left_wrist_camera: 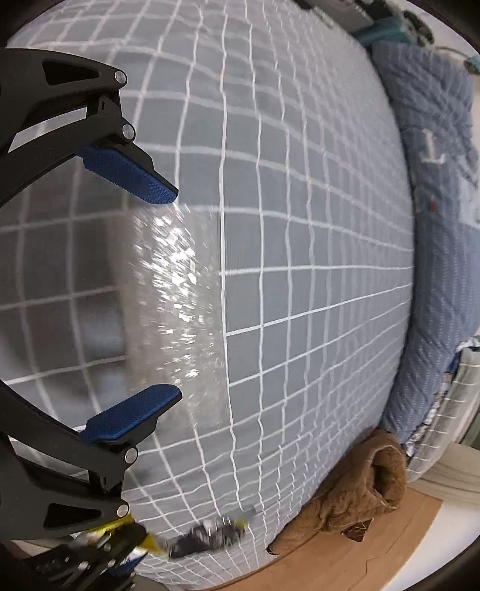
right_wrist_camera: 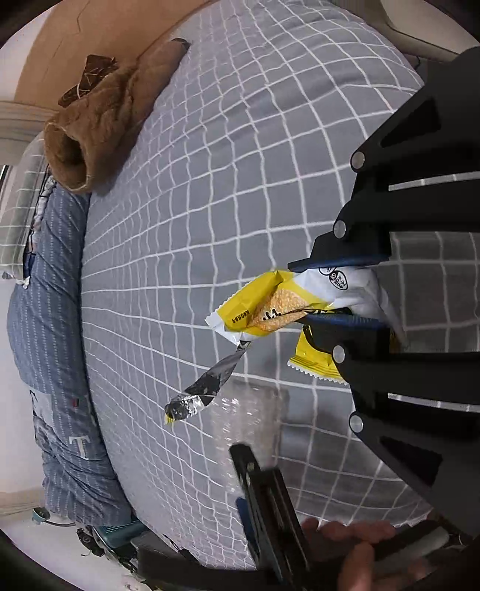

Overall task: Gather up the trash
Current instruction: 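Grasp the yellow snack packet with the right tool while the left tool grasps the bubble wrap, then lift the bubble wrap and yellow packet and carry them over the bin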

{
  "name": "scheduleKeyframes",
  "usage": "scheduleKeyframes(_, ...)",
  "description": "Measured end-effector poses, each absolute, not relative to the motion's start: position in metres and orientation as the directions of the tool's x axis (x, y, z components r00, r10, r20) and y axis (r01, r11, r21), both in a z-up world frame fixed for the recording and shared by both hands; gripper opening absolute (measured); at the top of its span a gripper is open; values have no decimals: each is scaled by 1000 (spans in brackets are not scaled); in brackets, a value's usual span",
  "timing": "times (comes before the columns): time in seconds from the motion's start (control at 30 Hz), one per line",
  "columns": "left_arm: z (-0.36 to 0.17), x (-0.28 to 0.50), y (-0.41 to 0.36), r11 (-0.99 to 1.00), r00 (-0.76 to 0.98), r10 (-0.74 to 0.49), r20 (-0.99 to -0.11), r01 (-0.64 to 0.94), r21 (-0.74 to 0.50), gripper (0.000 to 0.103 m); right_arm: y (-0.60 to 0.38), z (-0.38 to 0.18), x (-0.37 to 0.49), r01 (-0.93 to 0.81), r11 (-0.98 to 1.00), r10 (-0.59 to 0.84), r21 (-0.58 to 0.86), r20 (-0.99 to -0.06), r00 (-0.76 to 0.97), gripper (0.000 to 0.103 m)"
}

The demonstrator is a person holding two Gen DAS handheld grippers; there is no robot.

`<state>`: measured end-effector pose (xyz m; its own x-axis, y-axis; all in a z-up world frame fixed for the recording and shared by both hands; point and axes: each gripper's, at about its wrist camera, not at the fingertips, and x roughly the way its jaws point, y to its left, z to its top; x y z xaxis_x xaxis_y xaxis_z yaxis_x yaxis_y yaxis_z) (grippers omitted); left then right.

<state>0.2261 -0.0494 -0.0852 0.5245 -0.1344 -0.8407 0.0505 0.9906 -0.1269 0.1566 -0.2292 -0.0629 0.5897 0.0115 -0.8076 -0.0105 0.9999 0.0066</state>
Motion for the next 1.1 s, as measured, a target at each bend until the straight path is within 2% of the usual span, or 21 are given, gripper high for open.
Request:
scheduleKeyframes(0.13, -102, 242, -50, 989, 497, -143, -856, 39, -142, 84, -231, -71, 165, -7, 1000, 13, 11, -811, 584, 20)
scheduleKeyframes(0.37, -116, 242, -69, 998, 499, -60, -865, 62, -33, 77, -237, -87, 169, 9, 1000, 20, 30, -825, 565, 20)
scheduleKeyframes(0.6, -115, 236, -71, 998, 514, -31, -857, 56, -2, 71, -236, -89, 167, 5, 999, 27, 36, -827, 562, 20)
scheduleKeyframes(0.67, -113, 233, -71, 998, 517, -33, -855, 56, -5, 64, -236, -88, 166, 6, 999, 27, 36, -826, 563, 20)
scheduleKeyframes(0.93, -105, 219, -73, 999, 528, -24, -849, 53, 5, 57, -239, -81, 162, 13, 999, 24, 38, -819, 573, 20)
scheduleKeyframes(1.1, -95, 208, -69, 999, 536, -26, -844, 43, -4, 49, -239, -75, 157, 15, 999, 24, 40, -814, 581, 20)
